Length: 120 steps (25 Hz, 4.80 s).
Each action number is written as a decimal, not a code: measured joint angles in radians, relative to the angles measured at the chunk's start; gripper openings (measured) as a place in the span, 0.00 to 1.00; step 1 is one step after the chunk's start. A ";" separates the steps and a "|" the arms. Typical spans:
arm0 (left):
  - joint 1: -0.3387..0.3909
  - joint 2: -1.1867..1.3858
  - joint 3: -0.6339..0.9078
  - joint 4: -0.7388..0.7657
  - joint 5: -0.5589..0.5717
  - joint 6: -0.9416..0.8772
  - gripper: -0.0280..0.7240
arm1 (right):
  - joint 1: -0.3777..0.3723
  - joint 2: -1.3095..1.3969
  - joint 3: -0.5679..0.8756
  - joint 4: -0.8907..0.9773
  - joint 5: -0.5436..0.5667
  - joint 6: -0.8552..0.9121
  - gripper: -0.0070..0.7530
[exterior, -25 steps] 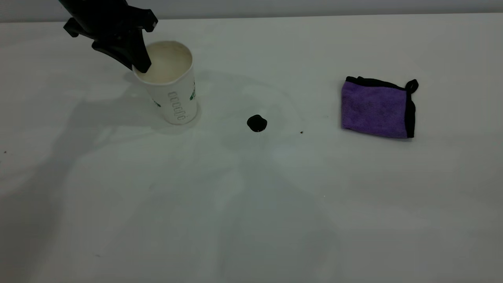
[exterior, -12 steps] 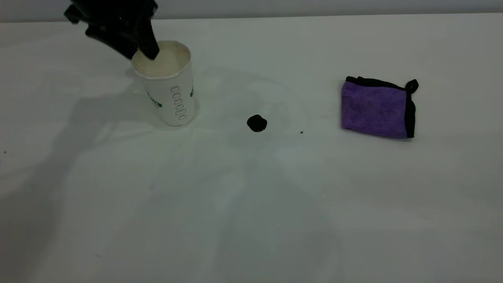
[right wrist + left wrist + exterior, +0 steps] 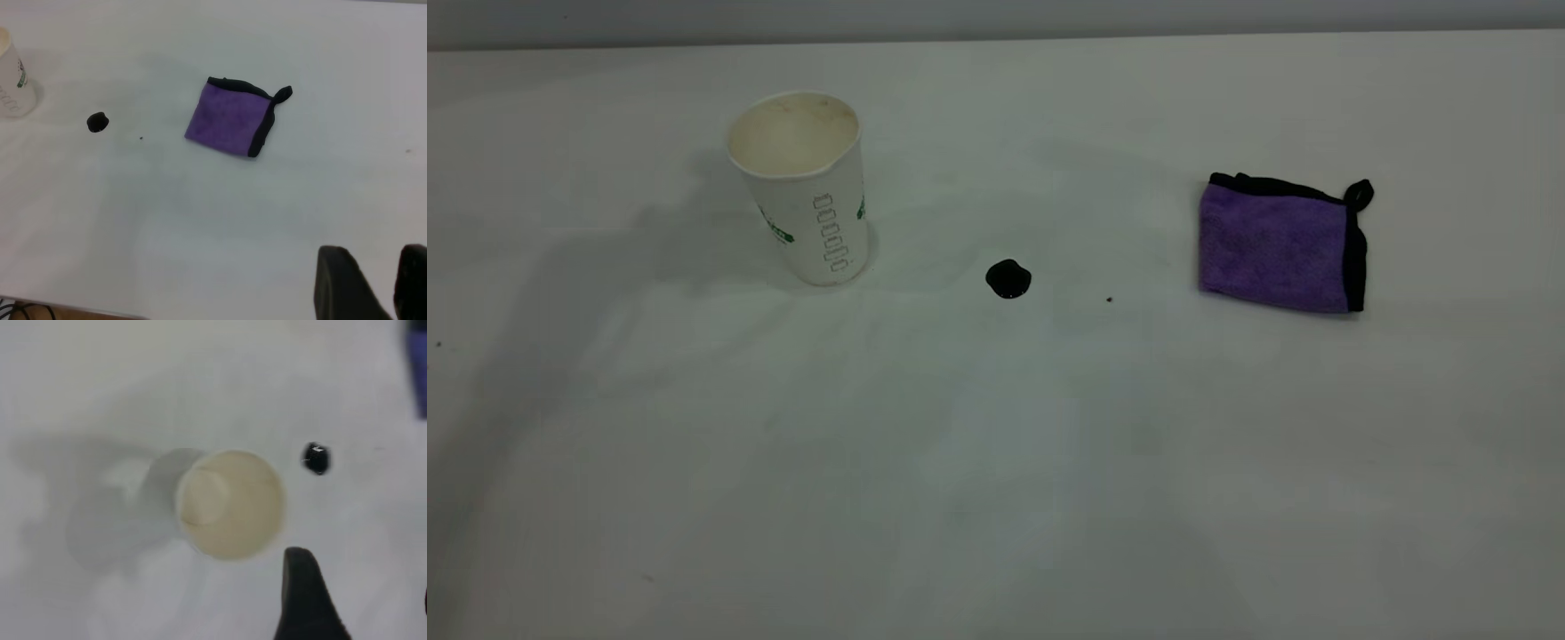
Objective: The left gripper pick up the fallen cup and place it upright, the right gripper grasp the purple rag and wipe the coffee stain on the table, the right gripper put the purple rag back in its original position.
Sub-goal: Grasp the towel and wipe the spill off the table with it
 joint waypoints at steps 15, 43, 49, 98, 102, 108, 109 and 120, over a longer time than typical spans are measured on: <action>-0.001 -0.579 0.135 0.041 0.186 -0.139 0.66 | 0.000 0.000 0.000 0.000 0.000 0.000 0.32; -0.001 -1.465 1.148 0.308 0.133 -0.210 0.66 | 0.000 0.000 0.000 0.000 0.000 0.000 0.32; -0.001 -1.548 1.148 0.308 0.130 -0.211 0.66 | 0.000 0.000 0.000 0.012 -0.002 0.000 0.32; 0.127 -1.856 1.148 0.304 0.149 -0.211 0.66 | 0.072 1.958 -0.561 0.416 -0.724 -0.635 0.70; 0.127 -1.856 1.148 0.304 0.149 -0.211 0.66 | 0.097 2.088 -0.643 0.398 -0.739 -0.617 0.70; 0.127 -1.856 1.148 0.304 0.149 -0.211 0.66 | 0.132 2.243 -0.782 0.294 -0.743 -0.522 0.70; 0.127 -1.856 1.148 0.304 0.149 -0.211 0.66 | 0.132 2.263 -0.800 0.269 -0.743 -0.489 0.70; 0.127 -1.856 1.148 0.304 0.149 -0.215 0.66 | 0.131 2.424 -0.953 0.092 -0.736 -0.311 0.70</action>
